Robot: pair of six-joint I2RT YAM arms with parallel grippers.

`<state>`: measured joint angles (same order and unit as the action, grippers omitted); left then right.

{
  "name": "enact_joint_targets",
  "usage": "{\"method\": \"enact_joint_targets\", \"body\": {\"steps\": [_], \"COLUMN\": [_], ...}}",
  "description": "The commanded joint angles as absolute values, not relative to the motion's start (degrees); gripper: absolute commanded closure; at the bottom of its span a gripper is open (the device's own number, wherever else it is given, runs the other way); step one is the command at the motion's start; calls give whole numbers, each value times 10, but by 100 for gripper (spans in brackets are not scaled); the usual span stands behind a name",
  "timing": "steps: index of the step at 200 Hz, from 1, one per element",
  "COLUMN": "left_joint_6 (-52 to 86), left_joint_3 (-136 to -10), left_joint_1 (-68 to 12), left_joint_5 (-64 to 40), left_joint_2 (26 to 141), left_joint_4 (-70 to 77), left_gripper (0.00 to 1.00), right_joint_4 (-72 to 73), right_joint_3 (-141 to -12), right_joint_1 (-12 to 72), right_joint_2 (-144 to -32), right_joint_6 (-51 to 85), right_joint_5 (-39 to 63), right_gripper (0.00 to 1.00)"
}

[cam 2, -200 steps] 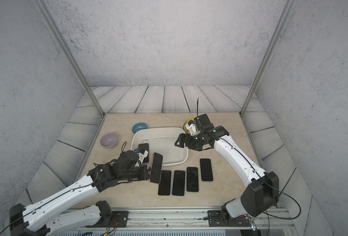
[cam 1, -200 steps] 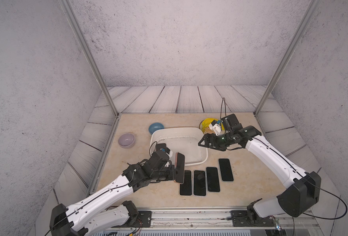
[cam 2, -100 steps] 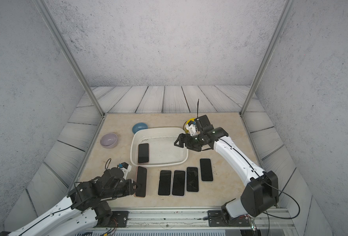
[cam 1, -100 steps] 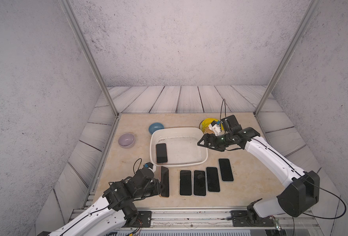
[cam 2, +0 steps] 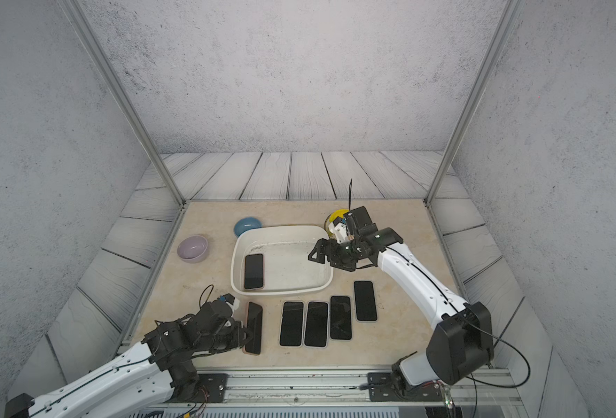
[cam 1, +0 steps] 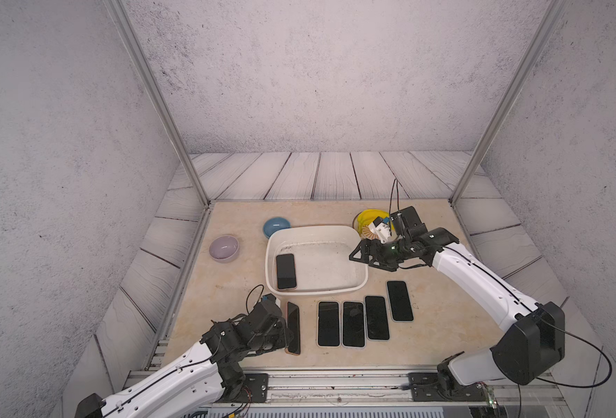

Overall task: Take the phone out of the storage box
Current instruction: Place the phone at the center of the board.

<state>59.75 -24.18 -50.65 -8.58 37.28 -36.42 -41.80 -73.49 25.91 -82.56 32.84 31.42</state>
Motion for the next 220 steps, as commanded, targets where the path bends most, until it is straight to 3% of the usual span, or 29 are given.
{"method": "enact_joint_targets", "body": {"steps": [1, 175, 189, 220], "left_joint_6": [601, 569, 568, 569], "left_joint_3": [-228, -256, -255, -250], "left_joint_1": [-505, -504, -504, -504], "left_joint_5": [-75, -149, -146, -140], "left_joint_2": [373, 610, 605, 587], "left_joint_4": [-307, -156, -163, -187], "left_gripper": [100, 100, 96, 77], "right_joint_4": [-417, -437, -436, -430], "right_joint_3": [-724, -719, -714, -703], "right_joint_1": [258, 251, 251, 251], "right_joint_2": [-803, -792, -788, -781], "right_joint_6": [329, 312, 314, 322], "right_joint_5": [322, 325, 326, 325], "right_gripper": [6, 6, 6, 6]}}
